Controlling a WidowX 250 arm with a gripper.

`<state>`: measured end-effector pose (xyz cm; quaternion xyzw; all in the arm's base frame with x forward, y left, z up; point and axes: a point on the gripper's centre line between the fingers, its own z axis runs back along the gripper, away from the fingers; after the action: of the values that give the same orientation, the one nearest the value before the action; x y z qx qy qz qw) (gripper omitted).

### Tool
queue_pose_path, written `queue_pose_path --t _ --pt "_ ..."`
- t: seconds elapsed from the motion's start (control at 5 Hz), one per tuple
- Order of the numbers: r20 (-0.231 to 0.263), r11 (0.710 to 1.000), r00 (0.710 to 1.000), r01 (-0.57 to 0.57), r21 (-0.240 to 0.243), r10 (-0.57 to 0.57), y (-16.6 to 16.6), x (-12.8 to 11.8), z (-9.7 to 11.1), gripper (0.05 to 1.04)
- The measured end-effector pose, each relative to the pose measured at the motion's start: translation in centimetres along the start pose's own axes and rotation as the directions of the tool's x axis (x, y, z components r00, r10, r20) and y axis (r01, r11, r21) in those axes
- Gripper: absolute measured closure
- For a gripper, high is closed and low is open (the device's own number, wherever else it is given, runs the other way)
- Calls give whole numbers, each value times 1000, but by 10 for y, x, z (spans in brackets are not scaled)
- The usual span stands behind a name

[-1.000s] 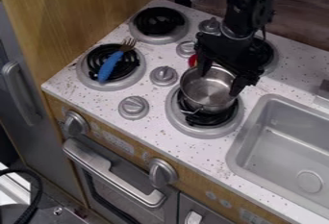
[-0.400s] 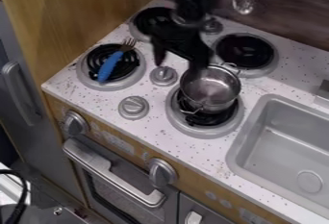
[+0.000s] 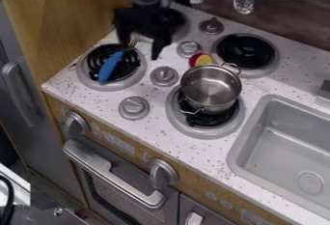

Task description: The cut spoon is kept aside on top

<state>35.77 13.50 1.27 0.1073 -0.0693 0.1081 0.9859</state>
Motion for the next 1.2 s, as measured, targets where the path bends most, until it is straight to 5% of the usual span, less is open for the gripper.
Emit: queue_pose_path --t 0.8,1.2 --pt "-147 996 985 -84 14 85 45 6 -63 120" --pt "-153 995 984 -98 -28 93 42 5 -68 638"
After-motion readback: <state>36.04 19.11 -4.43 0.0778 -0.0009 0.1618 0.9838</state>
